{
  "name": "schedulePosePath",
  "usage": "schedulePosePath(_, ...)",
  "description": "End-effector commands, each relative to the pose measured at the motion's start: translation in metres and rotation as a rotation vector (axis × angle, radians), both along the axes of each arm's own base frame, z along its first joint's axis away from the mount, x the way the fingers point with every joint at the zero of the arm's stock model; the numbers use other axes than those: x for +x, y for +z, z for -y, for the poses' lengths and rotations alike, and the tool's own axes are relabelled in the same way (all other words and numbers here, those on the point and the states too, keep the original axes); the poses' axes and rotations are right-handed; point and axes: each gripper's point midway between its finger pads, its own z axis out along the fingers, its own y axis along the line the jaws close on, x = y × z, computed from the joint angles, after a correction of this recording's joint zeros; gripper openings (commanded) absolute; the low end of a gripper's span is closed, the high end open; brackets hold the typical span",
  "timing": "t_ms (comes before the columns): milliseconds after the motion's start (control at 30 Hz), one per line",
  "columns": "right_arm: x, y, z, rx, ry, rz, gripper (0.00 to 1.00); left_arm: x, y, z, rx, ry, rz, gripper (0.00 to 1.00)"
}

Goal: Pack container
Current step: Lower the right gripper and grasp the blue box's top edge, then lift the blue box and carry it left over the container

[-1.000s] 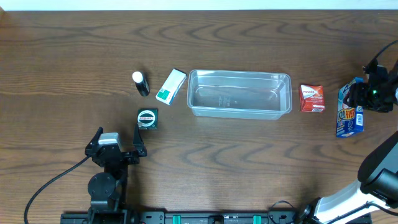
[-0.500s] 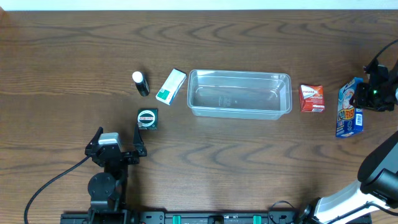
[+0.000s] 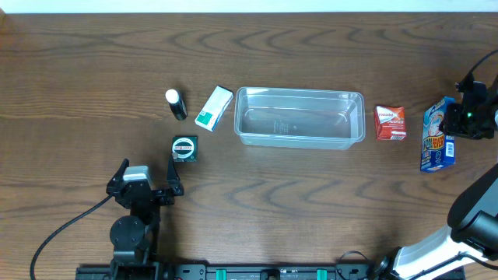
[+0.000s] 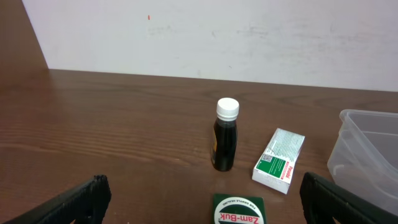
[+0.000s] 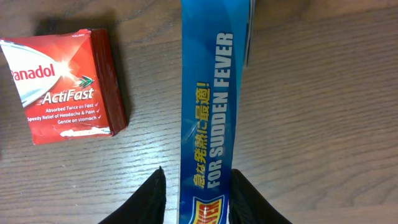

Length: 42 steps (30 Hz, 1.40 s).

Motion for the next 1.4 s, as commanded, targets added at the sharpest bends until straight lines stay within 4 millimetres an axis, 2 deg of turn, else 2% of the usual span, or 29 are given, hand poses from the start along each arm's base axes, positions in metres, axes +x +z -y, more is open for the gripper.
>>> schedulePosePath(0,-0.003,-0.005,0.003,0.005,-0.022,-0.013,0.30,0.000,-0.019,-0.002,0.009,0.010,-0.044,0.98)
schedulePosePath(233,-0.004,-0.006,0.003,0.006,-0.023,-0.017,0.31,0.000,-0.019,-0.002,0.008,0.010,-0.044,0.98)
schedulePosePath(400,-0.006,-0.015,0.004,-0.003,-0.048,-0.022,0.31,0.000,-0.019,-0.002,0.008,0.010,-0.044,0.98)
schedulePosePath(767,-0.003,-0.012,0.007,-0.010,-0.078,-0.010,0.24,0.000,-0.019,-0.002,0.008,0.010,-0.044,0.98)
schedulePosePath(1033,0.002,0.004,0.009,-0.014,-0.087,0.010,0.21,0.000,-0.019,-0.002,0.008,0.010,-0.044,0.98)
schedulePosePath(1133,0.005,0.011,0.011,-0.012,-0.129,0.028,0.16,0.000,-0.019,-0.002,0.008,0.010,-0.044,0.98)
schedulePosePath(1267,0.016,0.037,0.011,-0.024,-0.122,0.064,0.15,0.000,-0.019,-0.002,0.009,0.010,-0.044,0.98)
schedulePosePath(1367,0.029,0.061,-0.001,-0.013,-0.086,0.102,0.14,0.000,-0.019,-0.002,0.009,0.010,-0.044,0.98)
